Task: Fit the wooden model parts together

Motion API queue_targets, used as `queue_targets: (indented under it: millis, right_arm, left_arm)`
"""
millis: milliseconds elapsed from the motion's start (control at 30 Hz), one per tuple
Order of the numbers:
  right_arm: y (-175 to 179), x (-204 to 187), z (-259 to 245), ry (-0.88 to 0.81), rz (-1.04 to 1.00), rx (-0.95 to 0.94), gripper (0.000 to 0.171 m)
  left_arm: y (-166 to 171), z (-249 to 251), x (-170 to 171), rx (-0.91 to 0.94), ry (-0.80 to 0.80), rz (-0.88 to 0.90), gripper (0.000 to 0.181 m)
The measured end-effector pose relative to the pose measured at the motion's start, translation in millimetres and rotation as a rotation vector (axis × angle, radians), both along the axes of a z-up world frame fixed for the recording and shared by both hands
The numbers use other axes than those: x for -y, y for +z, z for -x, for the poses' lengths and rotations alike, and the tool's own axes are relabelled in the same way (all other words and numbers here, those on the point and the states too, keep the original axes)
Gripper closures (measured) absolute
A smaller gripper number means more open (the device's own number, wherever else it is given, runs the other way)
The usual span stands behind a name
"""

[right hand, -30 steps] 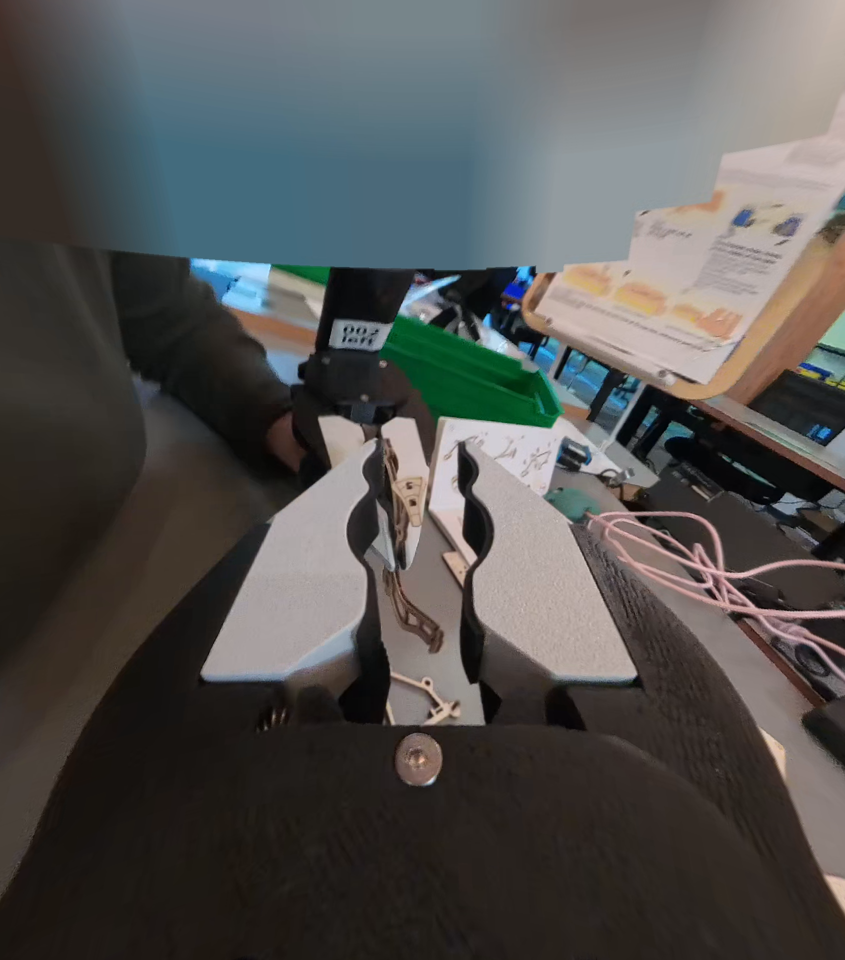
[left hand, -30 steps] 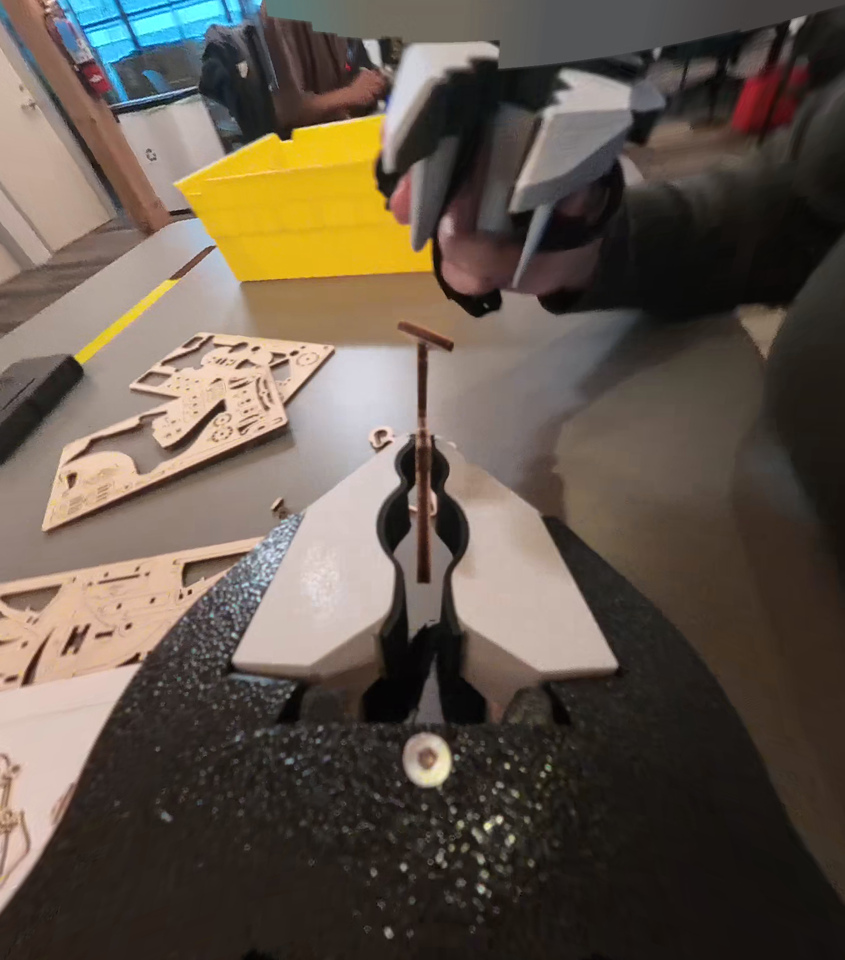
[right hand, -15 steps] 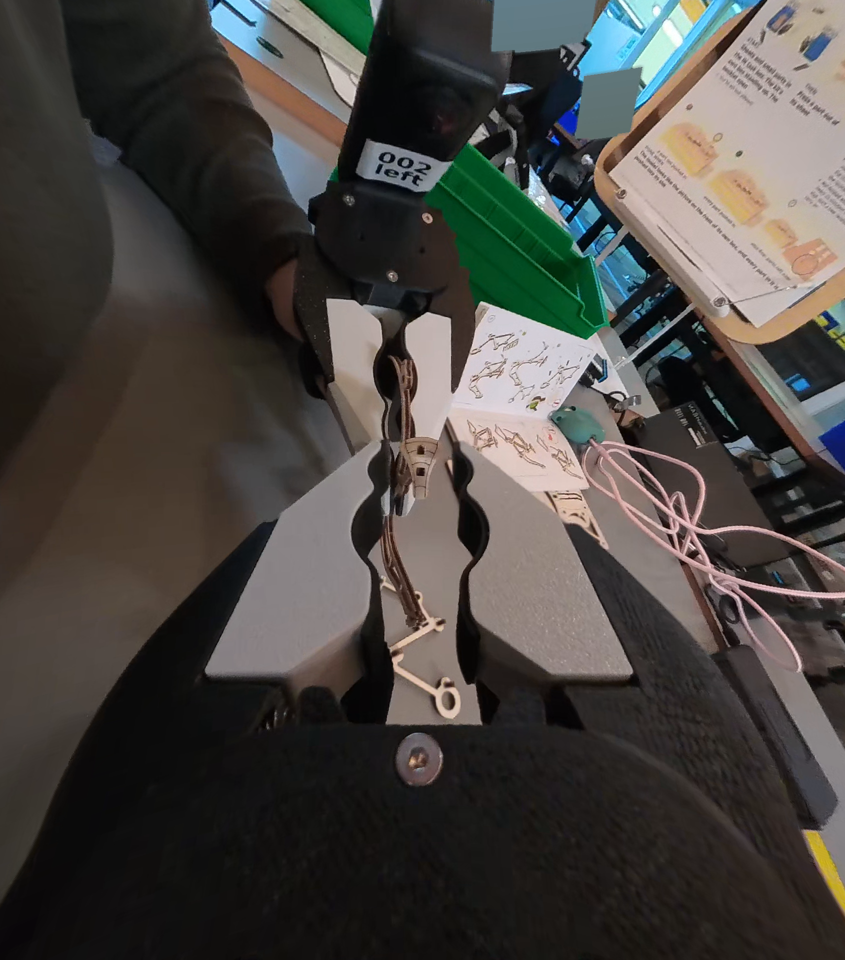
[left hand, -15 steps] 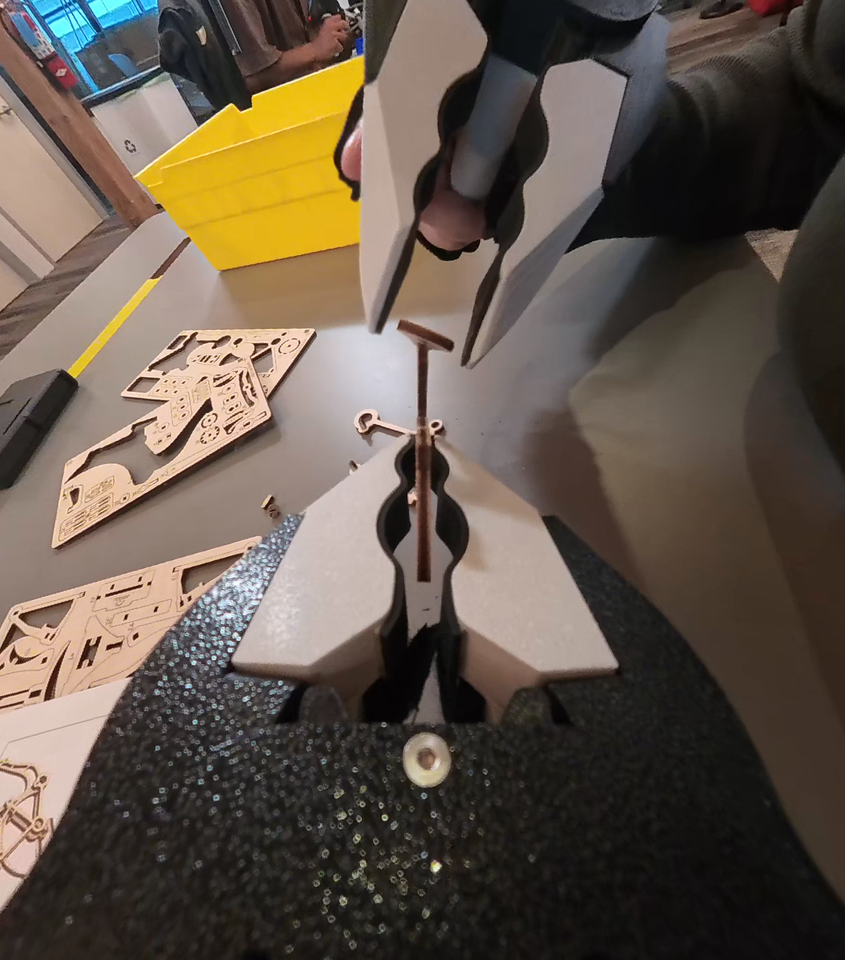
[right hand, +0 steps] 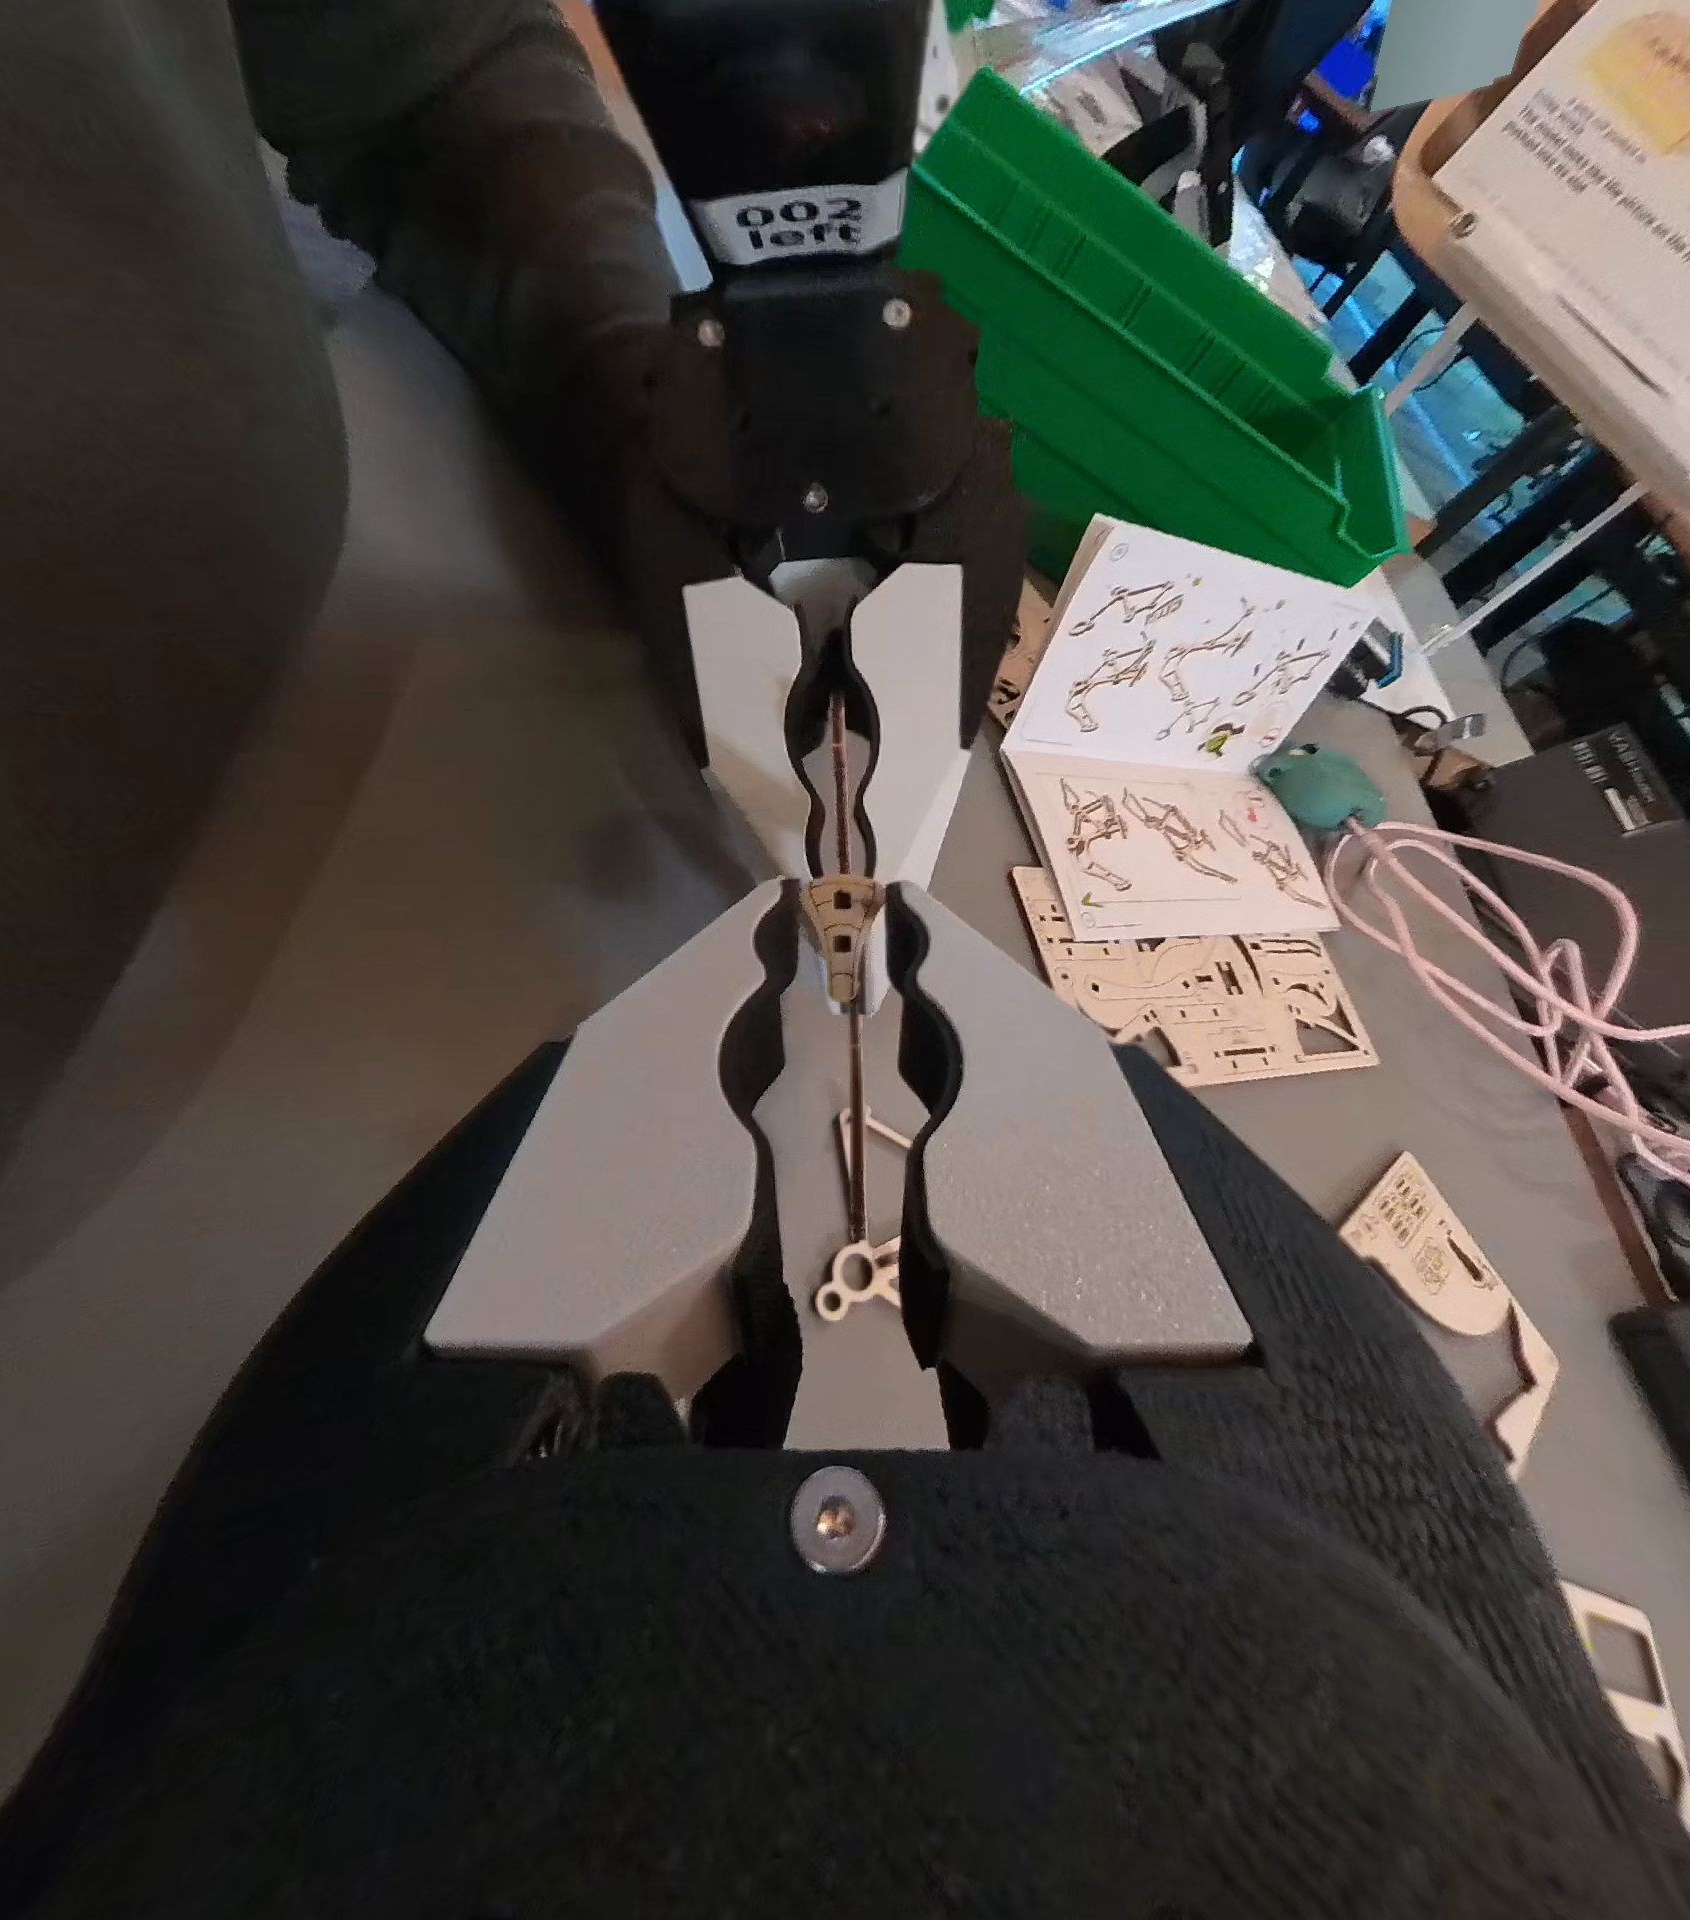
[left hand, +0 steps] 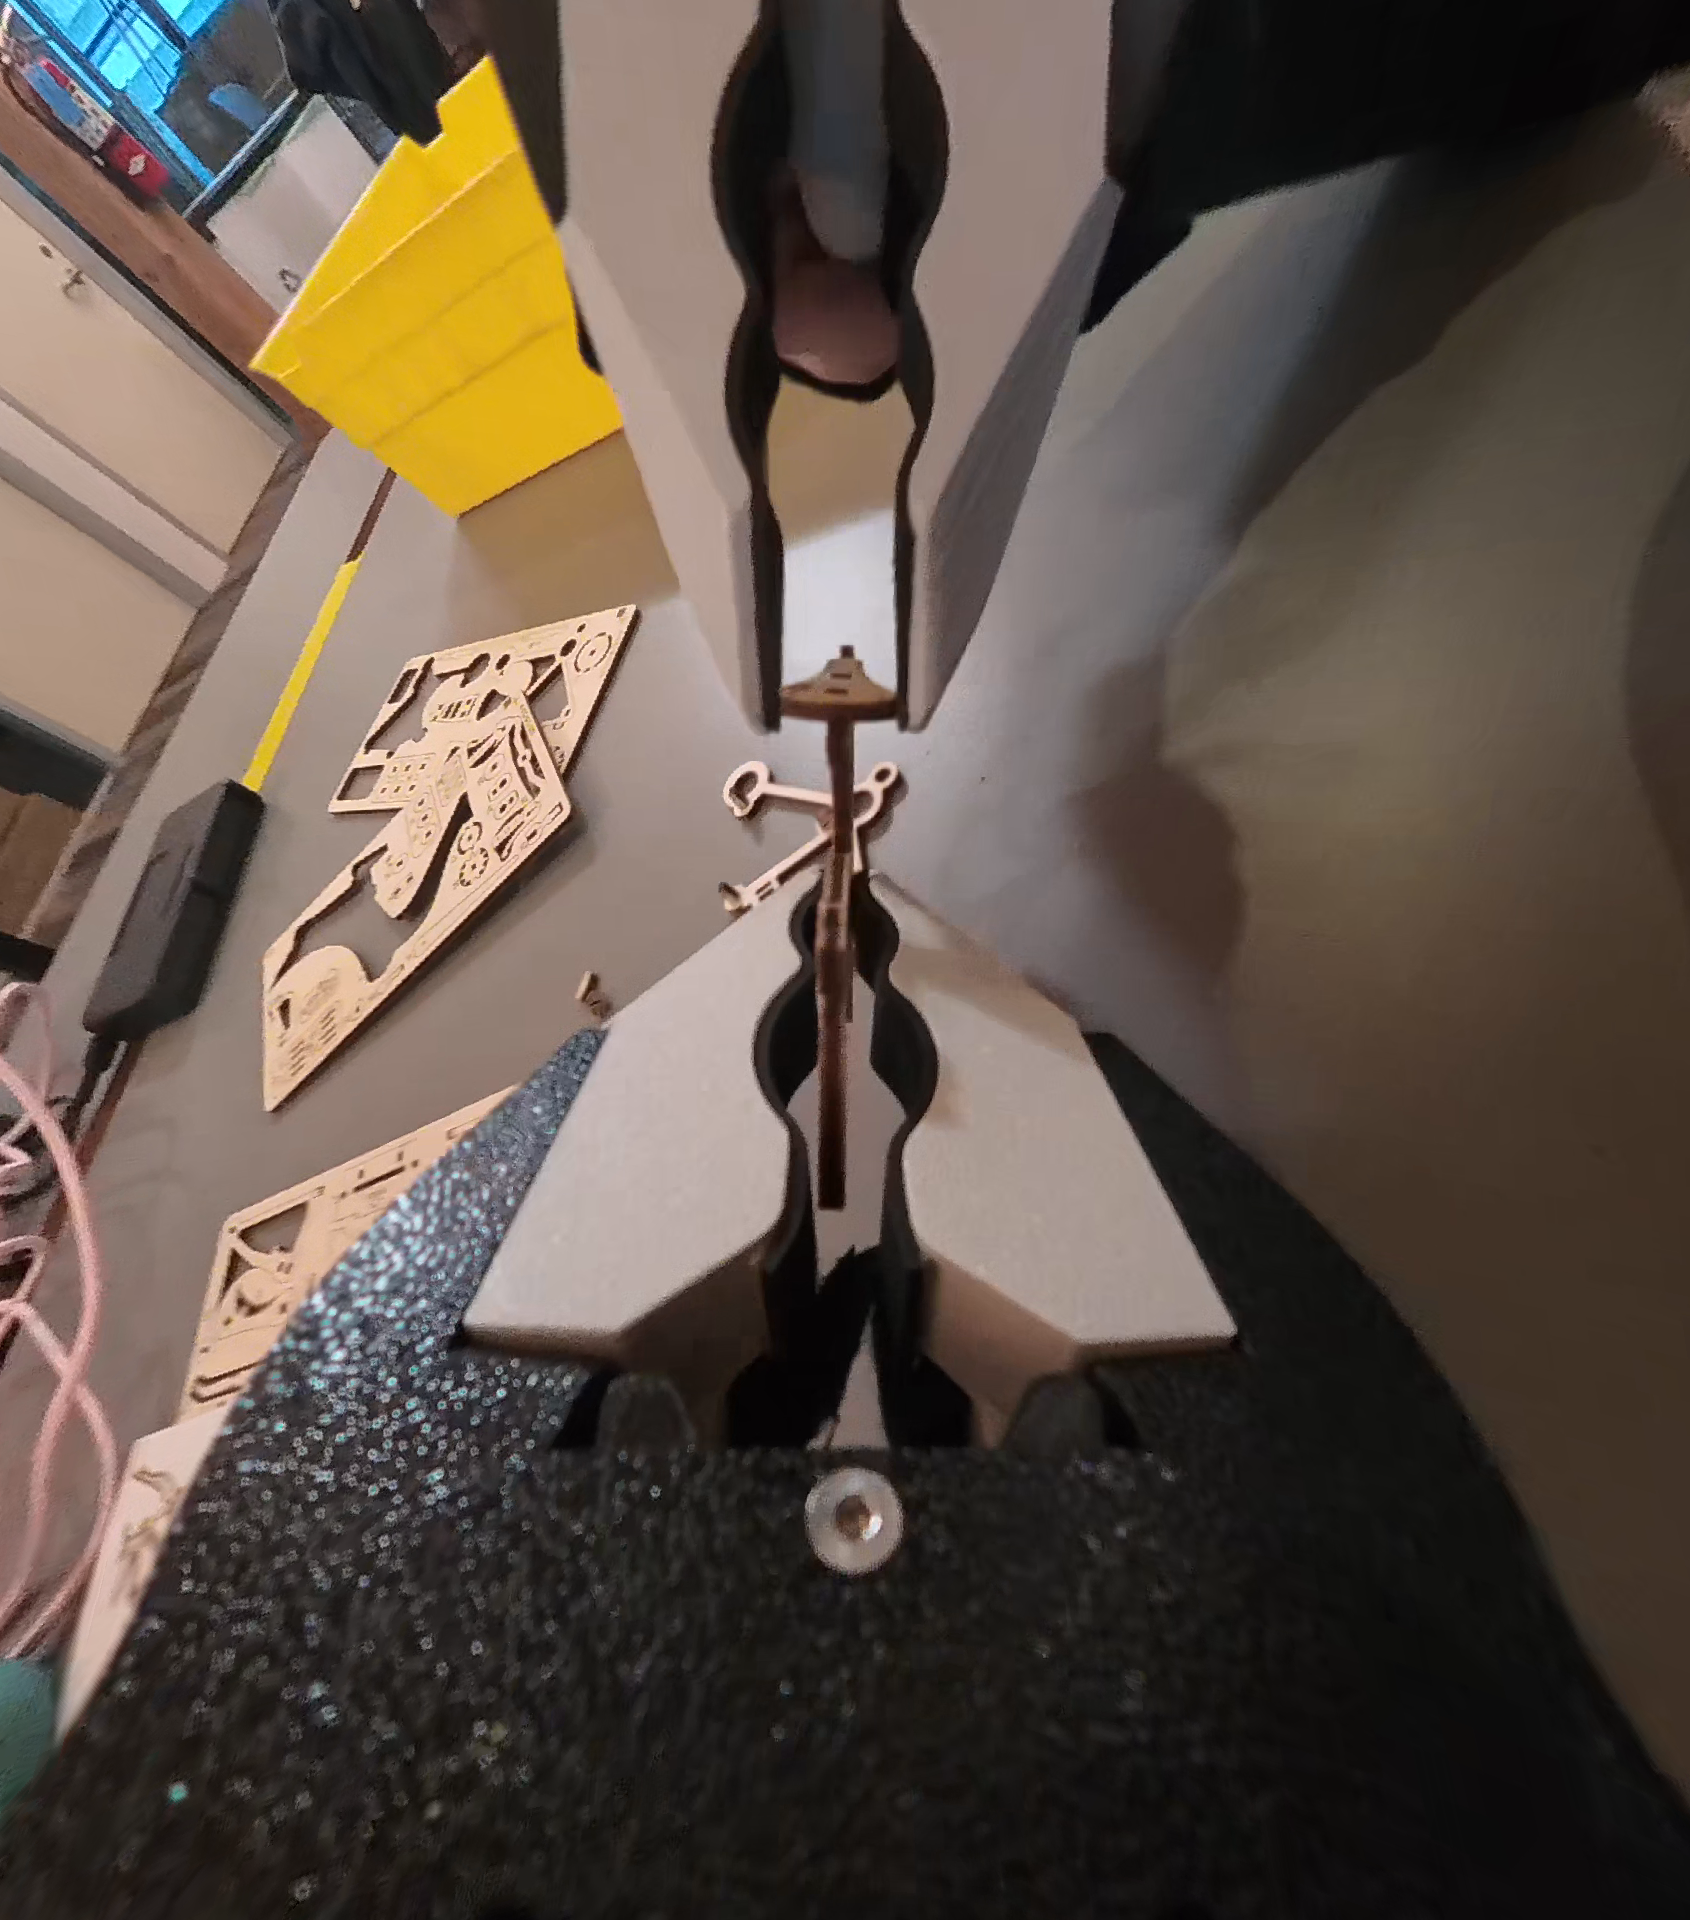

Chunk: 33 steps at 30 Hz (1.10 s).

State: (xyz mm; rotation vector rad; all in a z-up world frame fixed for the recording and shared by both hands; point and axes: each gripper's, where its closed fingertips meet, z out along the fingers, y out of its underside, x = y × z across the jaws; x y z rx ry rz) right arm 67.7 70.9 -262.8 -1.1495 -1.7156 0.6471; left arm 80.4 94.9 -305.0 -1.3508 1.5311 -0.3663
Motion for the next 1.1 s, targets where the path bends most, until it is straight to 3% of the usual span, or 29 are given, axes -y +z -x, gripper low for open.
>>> queue_targets:
  millis: [367,1100]
  right_arm:
    - [-2.7,4.3,2.9,0.051,0.029,-0.036,0.157]
    - [2.3,4.6,9.8,0.122,0.403,-0.242,0.157]
  left_arm:
    - [-4.4,-3.1,7.0,-0.007,-0.035,0.048,0.181]
    - [-2.6,-5.6,17.9,0.099,-0.088,0.279,0.181]
